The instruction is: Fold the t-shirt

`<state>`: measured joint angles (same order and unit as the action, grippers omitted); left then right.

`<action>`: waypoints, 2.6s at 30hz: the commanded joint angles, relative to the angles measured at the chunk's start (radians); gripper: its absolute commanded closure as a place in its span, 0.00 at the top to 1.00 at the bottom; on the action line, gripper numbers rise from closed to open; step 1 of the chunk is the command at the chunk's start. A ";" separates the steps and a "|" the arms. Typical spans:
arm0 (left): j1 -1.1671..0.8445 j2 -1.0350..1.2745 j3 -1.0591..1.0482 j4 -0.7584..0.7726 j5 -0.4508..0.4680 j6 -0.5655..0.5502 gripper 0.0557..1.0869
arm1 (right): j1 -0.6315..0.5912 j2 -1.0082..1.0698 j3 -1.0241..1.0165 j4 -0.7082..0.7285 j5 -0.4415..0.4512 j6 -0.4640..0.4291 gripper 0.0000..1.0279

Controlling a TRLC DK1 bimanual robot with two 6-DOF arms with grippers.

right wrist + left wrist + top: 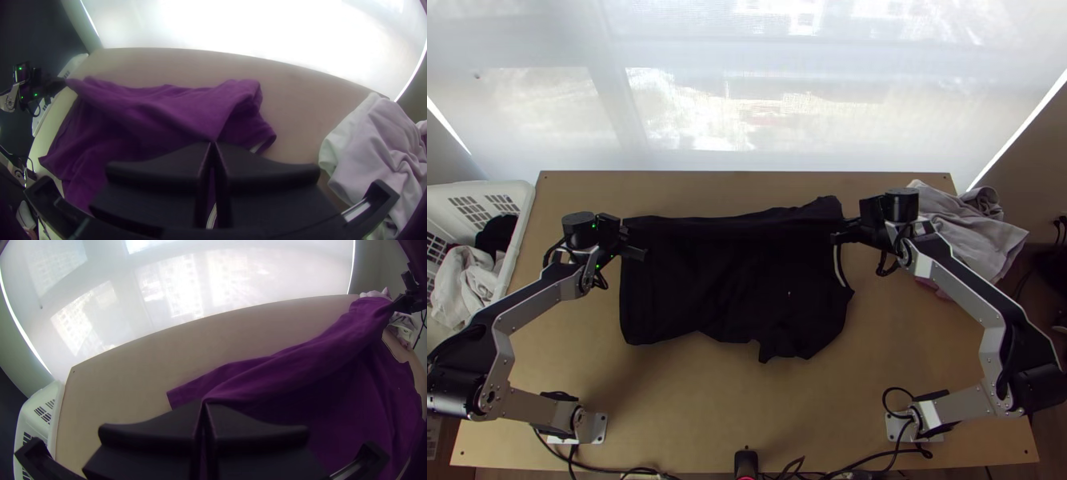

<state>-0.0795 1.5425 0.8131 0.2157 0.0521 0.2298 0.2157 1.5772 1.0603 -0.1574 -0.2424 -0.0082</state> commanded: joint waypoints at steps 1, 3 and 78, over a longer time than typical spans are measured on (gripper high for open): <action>0.001 0.027 -0.032 -0.003 0.000 0.020 0.03 | 0.002 0.009 -0.060 0.005 0.000 -0.015 0.03; 0.000 0.031 -0.045 -0.019 0.000 0.023 0.05 | 0.002 0.009 -0.077 0.005 0.000 -0.018 0.05; -0.155 -0.397 -0.065 -1.109 0.255 -0.115 0.08 | 0.065 -0.789 -0.327 -0.435 -0.001 0.022 0.93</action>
<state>-0.2565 1.1500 0.7418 -0.8845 0.3065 0.1081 0.2653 0.7887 0.7361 -0.5911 -0.2440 0.0147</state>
